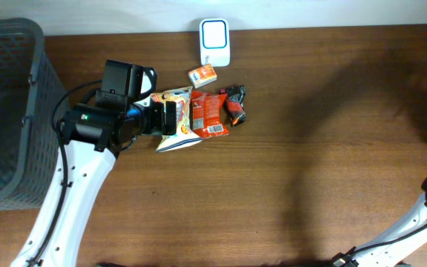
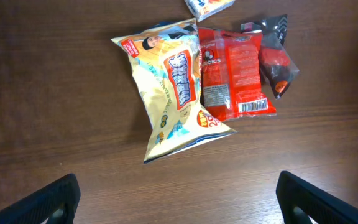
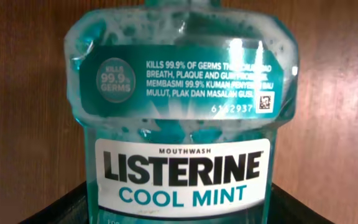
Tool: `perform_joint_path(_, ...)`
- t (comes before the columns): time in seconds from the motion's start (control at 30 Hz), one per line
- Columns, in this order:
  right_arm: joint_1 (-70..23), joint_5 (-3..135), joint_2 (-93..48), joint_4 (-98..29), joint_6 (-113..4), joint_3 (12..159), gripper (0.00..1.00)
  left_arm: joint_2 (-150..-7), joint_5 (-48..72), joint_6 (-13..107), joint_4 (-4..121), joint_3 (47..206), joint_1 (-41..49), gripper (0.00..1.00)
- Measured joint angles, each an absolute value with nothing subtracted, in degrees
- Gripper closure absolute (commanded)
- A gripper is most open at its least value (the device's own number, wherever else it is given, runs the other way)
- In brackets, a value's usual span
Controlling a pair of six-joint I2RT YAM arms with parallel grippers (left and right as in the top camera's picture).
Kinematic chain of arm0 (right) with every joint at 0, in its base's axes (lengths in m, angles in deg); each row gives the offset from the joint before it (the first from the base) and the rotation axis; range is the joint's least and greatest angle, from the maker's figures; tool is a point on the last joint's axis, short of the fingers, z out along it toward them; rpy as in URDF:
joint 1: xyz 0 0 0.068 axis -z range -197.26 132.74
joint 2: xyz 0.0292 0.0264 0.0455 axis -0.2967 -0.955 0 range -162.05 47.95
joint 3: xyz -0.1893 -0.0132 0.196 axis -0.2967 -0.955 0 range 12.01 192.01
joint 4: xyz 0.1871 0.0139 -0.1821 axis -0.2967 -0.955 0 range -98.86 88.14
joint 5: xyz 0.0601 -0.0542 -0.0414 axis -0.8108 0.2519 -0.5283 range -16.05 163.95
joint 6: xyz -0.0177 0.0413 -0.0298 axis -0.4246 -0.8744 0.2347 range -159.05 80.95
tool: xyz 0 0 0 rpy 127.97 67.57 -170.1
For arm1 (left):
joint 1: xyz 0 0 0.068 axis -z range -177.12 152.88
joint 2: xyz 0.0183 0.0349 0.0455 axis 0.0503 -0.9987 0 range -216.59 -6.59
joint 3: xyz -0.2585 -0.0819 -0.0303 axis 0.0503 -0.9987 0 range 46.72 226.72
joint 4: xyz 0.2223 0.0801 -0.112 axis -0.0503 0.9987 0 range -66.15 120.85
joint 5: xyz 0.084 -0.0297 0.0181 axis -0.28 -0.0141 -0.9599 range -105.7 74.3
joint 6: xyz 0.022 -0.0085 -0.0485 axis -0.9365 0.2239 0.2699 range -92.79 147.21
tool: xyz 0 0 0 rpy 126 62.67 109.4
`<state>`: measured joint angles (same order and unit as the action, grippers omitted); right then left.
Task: Scan the item barcode
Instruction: 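Carry the bottle with the right gripper away to the right, then reach the right gripper to the black hex wrench package and grasp it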
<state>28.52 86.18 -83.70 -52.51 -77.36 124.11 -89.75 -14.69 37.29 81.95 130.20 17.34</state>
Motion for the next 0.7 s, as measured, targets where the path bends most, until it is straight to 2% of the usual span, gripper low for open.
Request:
perform_joint_path(0.27,28.5,86.4,-84.2,-45.0,-77.3,115.2,0.27,-89.7,-14.7,37.3,82.0,130.2,17.3,0.01)
perform_joint_path(0.33,28.5,86.5,-84.3,-44.5,-77.1,114.7,0.19,-89.7,-14.7,37.3,82.0,130.2,17.3,0.01)
perform_joint_path(0.4,28.5,86.8,-84.3,-43.8,-76.3,114.7,0.06,-89.7,-14.7,37.3,82.0,130.2,17.3,0.01)
perform_joint_path(0.43,28.5,86.8,-84.3,-43.8,-75.7,114.7,0.04,-89.7,-14.7,37.3,82.0,130.2,17.3,0.01)
perform_joint_path(0.7,28.5,86.6,-83.9,-51.8,-73.7,119.9,0.01,-89.7,-14.7,37.3,82.0,130.2,17.3,0.01)
